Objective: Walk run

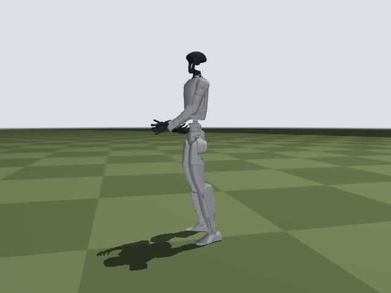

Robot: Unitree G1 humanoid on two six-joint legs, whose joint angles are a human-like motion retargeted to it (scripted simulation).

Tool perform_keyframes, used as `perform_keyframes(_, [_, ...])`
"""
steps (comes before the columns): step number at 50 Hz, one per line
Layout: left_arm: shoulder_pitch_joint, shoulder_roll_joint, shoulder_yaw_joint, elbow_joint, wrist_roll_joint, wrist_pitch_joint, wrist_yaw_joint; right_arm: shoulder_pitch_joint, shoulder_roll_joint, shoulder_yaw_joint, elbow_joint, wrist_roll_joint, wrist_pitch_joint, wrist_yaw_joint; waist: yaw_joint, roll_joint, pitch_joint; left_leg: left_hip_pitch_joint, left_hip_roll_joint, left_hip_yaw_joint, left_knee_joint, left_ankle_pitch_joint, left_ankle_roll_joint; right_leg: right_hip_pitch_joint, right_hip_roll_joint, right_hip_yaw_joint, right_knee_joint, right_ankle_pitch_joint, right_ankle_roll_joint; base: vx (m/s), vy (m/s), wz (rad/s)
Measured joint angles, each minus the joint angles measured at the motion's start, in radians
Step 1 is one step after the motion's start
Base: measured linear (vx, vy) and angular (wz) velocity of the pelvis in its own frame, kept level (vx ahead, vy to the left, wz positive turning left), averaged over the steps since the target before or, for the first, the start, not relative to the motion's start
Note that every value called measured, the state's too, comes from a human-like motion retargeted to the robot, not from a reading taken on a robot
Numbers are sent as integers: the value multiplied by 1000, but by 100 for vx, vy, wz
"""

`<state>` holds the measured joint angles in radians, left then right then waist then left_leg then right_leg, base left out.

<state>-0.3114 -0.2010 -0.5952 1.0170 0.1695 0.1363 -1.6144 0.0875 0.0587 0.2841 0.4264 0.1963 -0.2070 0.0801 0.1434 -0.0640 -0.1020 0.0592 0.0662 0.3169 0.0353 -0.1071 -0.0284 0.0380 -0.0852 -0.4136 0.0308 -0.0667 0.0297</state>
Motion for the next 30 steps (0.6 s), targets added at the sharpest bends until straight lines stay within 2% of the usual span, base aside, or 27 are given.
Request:
perform_keyframes(5, [-47,-41,49,99,54,-67,0,-24,4,-17,31,-2,-21,9,5,5,9,-2,-1,-2,3,0,0,1,-1,1,1,-1,-2,0,0,0])
perform_keyframes(10, [-75,-57,79,144,74,-98,0,-36,3,-21,42,-1,-28,17,6,9,14,-4,-3,-4,5,0,2,1,-3,-2,1,-1,-5,0,0,0])
perform_keyframes(30, [-99,-67,101,167,80,-115,0,-43,-1,-24,44,-9,-40,19,8,16,21,-18,-8,-16,11,4,6,-8,-8,-5,6,-5,-11,0,0,0])
